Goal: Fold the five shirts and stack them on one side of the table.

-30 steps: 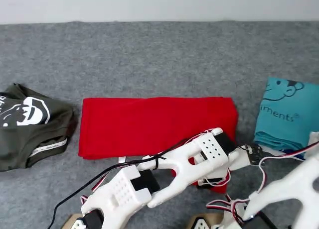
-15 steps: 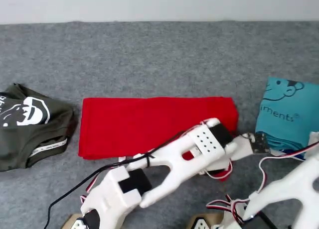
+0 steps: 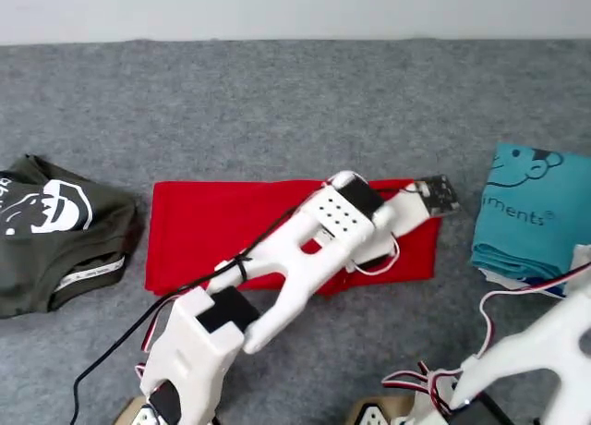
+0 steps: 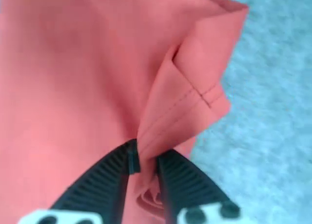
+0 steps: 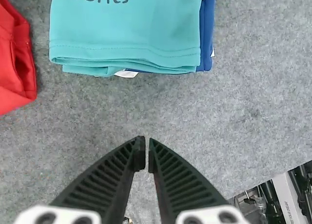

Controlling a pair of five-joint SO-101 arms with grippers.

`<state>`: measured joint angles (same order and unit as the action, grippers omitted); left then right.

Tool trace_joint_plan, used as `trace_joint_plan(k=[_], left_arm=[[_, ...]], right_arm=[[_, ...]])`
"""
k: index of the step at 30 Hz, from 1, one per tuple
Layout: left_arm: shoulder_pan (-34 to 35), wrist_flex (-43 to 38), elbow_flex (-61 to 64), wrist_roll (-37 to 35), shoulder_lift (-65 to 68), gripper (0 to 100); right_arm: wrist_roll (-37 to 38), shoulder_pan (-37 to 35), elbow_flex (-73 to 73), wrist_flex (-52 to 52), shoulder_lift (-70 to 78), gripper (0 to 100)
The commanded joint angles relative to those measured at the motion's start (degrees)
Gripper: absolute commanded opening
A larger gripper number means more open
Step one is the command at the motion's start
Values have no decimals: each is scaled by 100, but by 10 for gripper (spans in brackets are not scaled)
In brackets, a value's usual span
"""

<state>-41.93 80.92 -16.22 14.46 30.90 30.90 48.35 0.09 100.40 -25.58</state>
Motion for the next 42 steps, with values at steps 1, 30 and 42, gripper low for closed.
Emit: trace_joint_plan(k=[1,30,42], left_arm=[[158,-404,-215,70,-387,26],[993,791,-1789,343,44,177],[492,1749,-1121,352,-589,75]], right_arm=[[0,13,-35,224,-163,25],[0,40,-35,242,-198,23],[-9,40,-35,251,-198,22]])
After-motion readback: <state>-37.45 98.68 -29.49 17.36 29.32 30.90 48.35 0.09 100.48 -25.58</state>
